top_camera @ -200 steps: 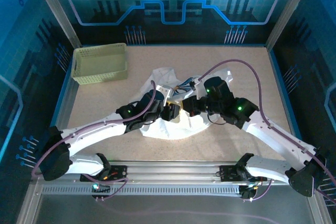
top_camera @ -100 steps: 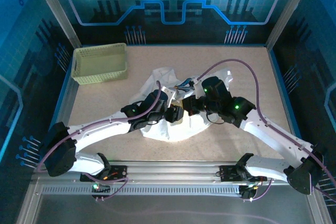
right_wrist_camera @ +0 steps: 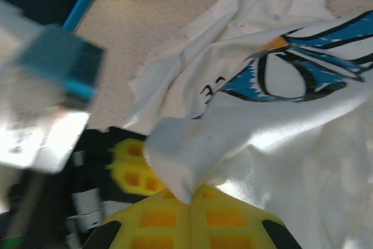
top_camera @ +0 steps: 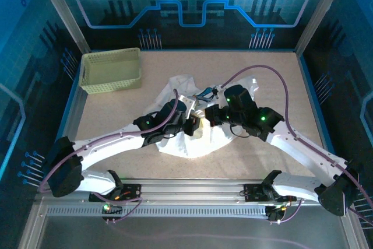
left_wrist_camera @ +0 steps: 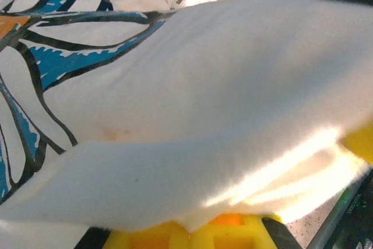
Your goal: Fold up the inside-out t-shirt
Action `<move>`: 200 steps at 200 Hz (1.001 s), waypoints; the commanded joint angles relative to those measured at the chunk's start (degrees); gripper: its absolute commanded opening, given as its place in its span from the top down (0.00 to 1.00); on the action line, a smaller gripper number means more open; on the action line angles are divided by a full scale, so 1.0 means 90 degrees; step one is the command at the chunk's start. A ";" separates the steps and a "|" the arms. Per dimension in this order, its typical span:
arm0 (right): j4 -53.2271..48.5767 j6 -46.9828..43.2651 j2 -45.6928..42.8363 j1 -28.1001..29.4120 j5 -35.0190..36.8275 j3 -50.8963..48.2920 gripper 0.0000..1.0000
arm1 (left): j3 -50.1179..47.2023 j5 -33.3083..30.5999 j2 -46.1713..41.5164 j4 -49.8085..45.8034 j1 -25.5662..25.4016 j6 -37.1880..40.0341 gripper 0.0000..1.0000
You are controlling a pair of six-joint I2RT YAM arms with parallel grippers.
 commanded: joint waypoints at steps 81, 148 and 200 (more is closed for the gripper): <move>-0.0643 -0.0228 0.0423 -0.0211 0.1232 0.0736 0.42 | 0.0498 -0.0234 -0.1015 -0.0910 0.0285 -0.0566 1.00; 0.0965 -0.0540 -0.0450 0.1007 0.0951 -0.0750 0.42 | 0.0943 0.0863 -0.0475 -0.0685 0.1148 -0.1104 1.00; 0.1196 -0.0550 0.0651 0.1052 0.1029 -0.0288 0.53 | 0.0938 0.1204 -0.0589 -0.0728 0.1140 -0.1121 1.00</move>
